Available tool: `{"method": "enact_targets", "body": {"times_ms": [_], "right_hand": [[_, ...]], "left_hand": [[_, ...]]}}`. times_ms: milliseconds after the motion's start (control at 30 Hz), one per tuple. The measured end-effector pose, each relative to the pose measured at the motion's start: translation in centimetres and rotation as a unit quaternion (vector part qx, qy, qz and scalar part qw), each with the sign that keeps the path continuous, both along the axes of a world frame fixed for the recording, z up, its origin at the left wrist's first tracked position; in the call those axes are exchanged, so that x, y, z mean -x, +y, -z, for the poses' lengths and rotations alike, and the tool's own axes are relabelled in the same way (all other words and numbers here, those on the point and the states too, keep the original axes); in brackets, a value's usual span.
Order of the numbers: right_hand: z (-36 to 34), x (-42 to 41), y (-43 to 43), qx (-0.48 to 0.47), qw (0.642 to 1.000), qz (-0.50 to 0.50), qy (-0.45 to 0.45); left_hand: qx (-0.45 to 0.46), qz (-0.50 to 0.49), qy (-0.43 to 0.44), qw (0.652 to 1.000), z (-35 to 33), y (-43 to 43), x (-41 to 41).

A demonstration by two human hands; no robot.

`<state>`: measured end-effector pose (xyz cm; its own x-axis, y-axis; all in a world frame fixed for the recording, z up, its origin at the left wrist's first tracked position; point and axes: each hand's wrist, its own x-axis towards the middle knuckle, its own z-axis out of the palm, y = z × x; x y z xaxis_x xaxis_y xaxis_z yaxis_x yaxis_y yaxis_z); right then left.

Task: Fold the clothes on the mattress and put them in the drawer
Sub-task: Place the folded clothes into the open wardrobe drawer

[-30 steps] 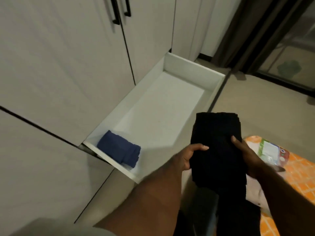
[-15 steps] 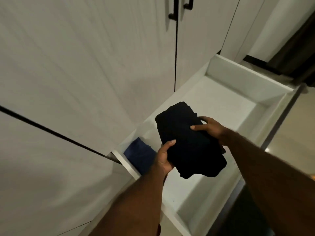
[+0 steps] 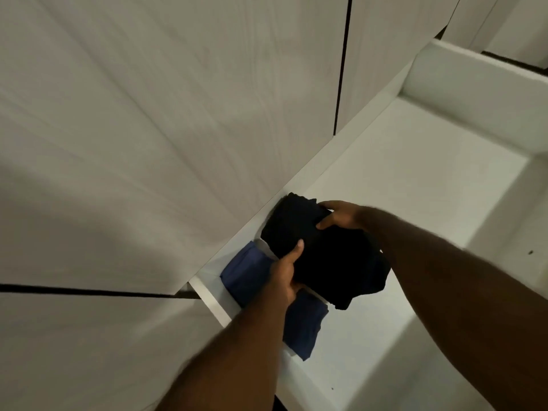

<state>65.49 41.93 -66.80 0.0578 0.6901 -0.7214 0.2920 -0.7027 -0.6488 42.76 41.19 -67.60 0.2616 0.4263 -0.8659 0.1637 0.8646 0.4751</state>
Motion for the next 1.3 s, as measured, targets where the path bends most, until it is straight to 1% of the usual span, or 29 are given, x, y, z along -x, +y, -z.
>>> {"method": "enact_targets", "body": {"times_ms": [67,100,133,200,267,300,333,367,400,433,467,533,600,633,733,800,867,967,1000,1033,1100,1133,1167,1233,1300], "right_hand": [[1.6,1.1,0.8,0.001,1.000,-0.029,0.001],[2.7,1.6,1.0,0.003,0.999,-0.033,0.008],[3.7,2.0,1.2,0.003,0.999,-0.033,0.014],[5.6,2.5,1.1,0.001,0.999,-0.026,0.035],[7.0,2.9,0.9,0.000,0.999,-0.004,0.048],[7.5,3.2,0.9,0.002,0.999,0.003,0.048],[7.4,3.4,0.9,0.006,0.999,-0.005,0.036],[7.6,3.6,1.0,0.004,1.000,-0.012,0.020],[7.4,4.0,1.0,0.002,1.000,-0.021,-0.010],[7.6,4.2,1.0,0.000,0.998,-0.031,-0.047],[7.4,4.4,0.8,0.004,0.995,-0.041,-0.089],[7.2,4.9,0.3,-0.001,0.979,-0.078,-0.188],[6.3,5.7,-0.5,-0.022,0.955,-0.094,-0.279],[6.1,6.0,-0.9,-0.035,0.947,-0.087,-0.307],[5.1,7.2,-2.5,-0.058,0.932,-0.072,-0.350],[4.2,7.5,-4.1,-0.056,0.935,-0.059,-0.345],[2.8,6.9,-5.9,-0.048,0.941,-0.033,-0.334],[0.1,5.4,-9.4,-0.033,0.946,0.011,-0.322],[-1.2,4.8,-10.8,-0.036,0.951,0.033,-0.306],[-2.3,4.3,-12.0,-0.048,0.958,0.062,-0.277],[-5.6,3.2,-15.0,-0.099,0.965,0.147,-0.195],[-7.3,2.8,-16.4,-0.128,0.959,0.199,-0.155],[-9.2,2.5,-18.0,-0.151,0.948,0.250,-0.125],[-12.9,1.9,-21.2,-0.174,0.926,0.327,-0.070],[-15.9,1.5,-24.8,-0.178,0.912,0.368,-0.034]], "left_hand": [[0.030,-0.029,0.070,0.997,0.2,0.5,-0.8],[0.025,-0.026,0.132,0.991,0.1,0.7,-1.2],[0.000,-0.005,0.209,0.978,0.0,0.8,-1.7],[-0.061,0.049,0.339,0.937,0.3,0.9,-2.4],[-0.109,0.078,0.412,0.901,0.5,0.6,-3.1],[-0.150,0.099,0.441,0.879,0.1,0.1,-3.4],[-0.216,0.137,0.466,0.847,0.0,-0.4,-3.7],[-0.293,0.188,0.474,0.809,-0.1,-0.8,-3.7],[-0.355,0.247,0.463,0.773,0.1,-1.1,-3.7],[-0.394,0.311,0.442,0.743,0.5,-1.1,-3.5],[-0.407,0.370,0.426,0.719,1.2,-1.0,-3.2],[-0.397,0.449,0.411,0.687,3.0,-0.5,-2.2],[-0.385,0.478,0.402,0.679,3.9,0.2,-1.4],[-0.384,0.487,0.404,0.672,3.9,0.3,-1.4],[-0.358,0.505,0.417,0.665,3.6,1.4,-1.8],[-0.346,0.522,0.421,0.657,2.2,1.8,-1.9],[-0.358,0.518,0.412,0.659,0.5,1.6,-2.1],[-0.416,0.485,0.373,0.673,-2.8,0.3,-2.4],[-0.432,0.471,0.351,0.684,-4.0,-0.4,-2.7],[-0.434,0.458,0.328,0.703,-5.0,-1.1,-3.1],[-0.407,0.429,0.275,0.759,-7.7,-3.3,-4.2],[-0.386,0.414,0.252,0.785,-9.2,-4.4,-4.5],[-0.371,0.405,0.230,0.803,-10.7,-5.5,-4.8],[-0.361,0.404,0.184,0.820,-13.2,-7.9,-5.3],[-0.351,0.414,0.145,0.827,-15.5,-10.5,-6.0]]}}
